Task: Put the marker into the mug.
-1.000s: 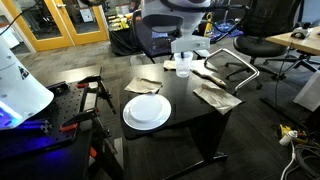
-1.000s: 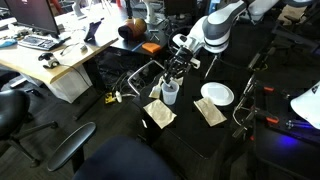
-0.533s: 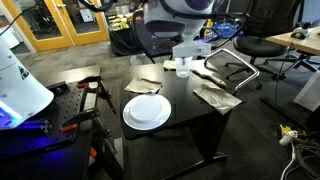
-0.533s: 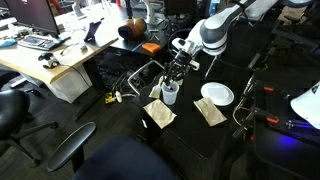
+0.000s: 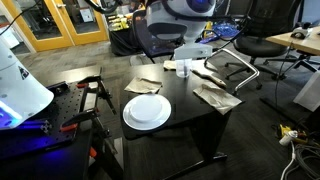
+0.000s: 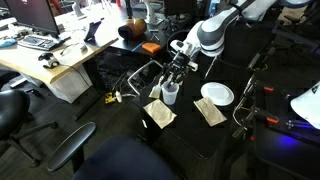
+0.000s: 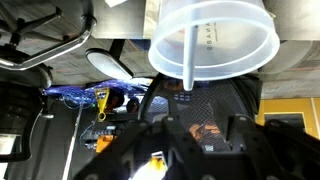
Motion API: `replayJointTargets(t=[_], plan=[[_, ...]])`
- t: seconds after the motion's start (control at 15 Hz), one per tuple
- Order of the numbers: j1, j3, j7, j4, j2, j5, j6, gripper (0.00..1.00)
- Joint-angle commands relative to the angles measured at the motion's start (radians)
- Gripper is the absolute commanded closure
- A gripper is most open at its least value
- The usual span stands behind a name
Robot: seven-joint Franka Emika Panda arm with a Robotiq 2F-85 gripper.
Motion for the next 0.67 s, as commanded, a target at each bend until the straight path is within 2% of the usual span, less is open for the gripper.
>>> replayJointTargets(t=[0.0,0.2,0.27,0.6], plan=[[0.017,0.0,0.039,-0.003,-0.03,-0.005,0.026,0.26],[0.007,0.016,0.043,-0.032,-0.055,-0.009,0.047,0.04],[0.005,0.022,0.048,-0.039,-0.065,-0.009,0.054,0.0],[0.013,0.035,0.149,-0.07,-0.173,0.002,0.07,0.0]])
